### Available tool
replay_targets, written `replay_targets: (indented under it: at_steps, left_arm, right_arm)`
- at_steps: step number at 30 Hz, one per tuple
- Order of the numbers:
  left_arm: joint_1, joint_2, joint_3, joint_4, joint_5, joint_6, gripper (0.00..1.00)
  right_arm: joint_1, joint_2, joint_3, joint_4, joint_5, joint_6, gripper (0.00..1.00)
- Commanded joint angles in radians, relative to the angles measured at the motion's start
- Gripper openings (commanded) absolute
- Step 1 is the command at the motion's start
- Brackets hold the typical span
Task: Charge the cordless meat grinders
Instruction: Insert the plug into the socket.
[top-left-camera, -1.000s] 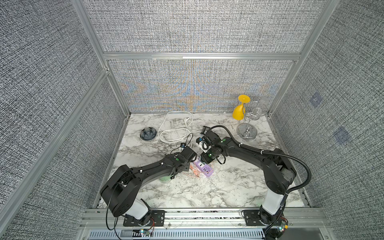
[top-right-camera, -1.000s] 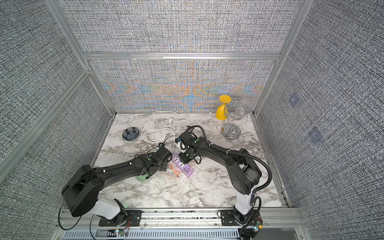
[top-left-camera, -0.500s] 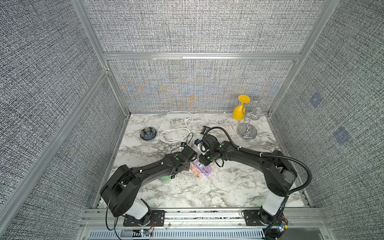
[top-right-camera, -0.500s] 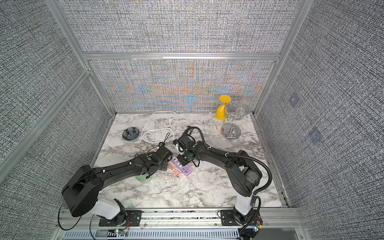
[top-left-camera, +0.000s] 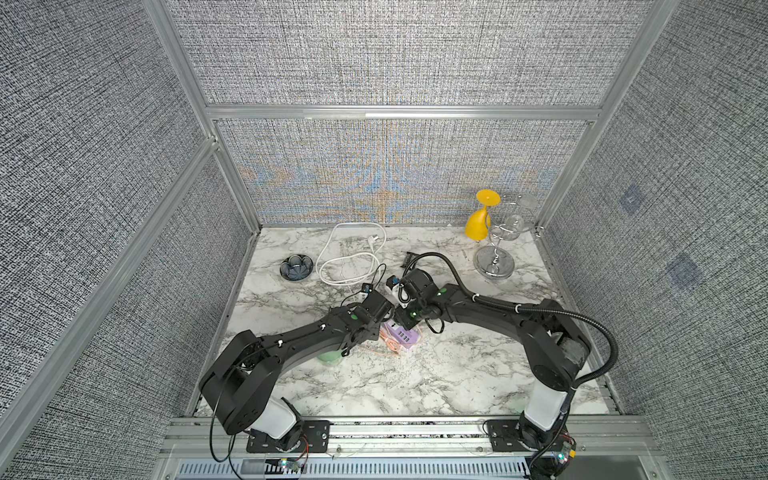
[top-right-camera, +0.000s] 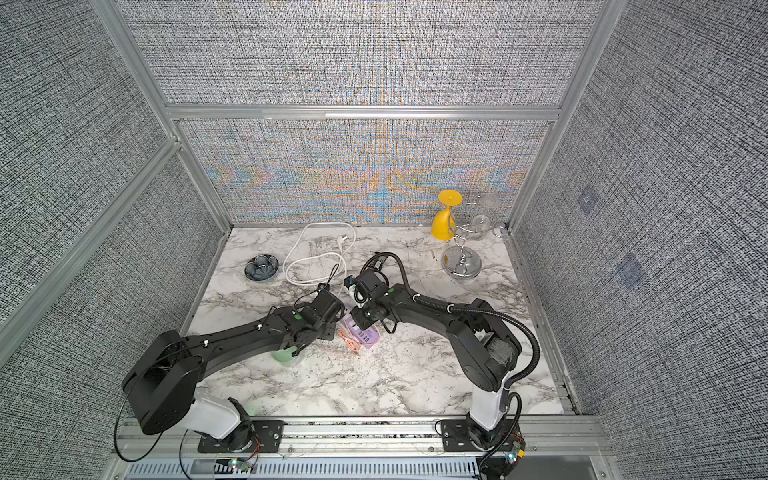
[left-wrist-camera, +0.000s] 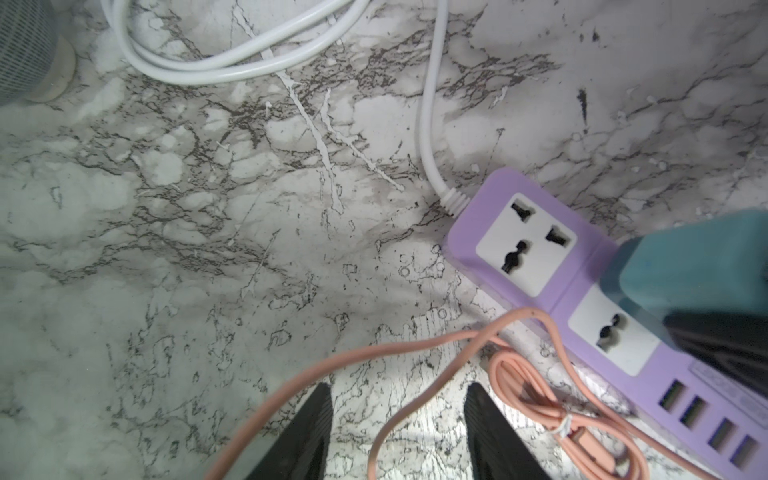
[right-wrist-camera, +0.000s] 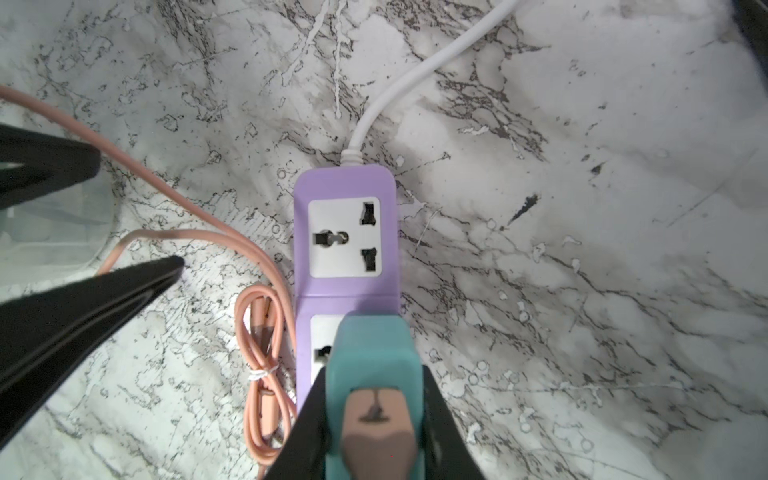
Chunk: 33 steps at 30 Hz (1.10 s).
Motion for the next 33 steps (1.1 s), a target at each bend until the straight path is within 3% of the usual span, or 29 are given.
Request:
replay_targets:
  at_steps: [1,5,15,25,33]
  left_arm:
    - [0.003,-0.024,0.009,-0.008,-0.024,0.006,0.54]
    - [0.005,-0.071,0.028,-0.031,-0.028,0.010,0.54]
    - [0.015,-0.227,0.055,-0.126,-0.086,0.009,0.69]
    - [0.033,-0.354,0.050,-0.202,-0.136,0.016,0.72]
    - [0.048,-0.420,0.023,-0.224,-0.150,0.011,0.73]
  right_arm:
    - [0.004,0.026,-0.022,-0.288,0.063,0.009,0.00]
    - [0.005,0.069,0.030,-0.306,0.063,0.008,0.00]
    - [0.019,0.194,0.168,-0.379,0.071,0.013,0.00]
    - [0.044,0.182,0.112,-0.447,0.128,0.035,0.00]
    - [0.044,0.288,0.275,-0.490,0.091,0.036,0.00]
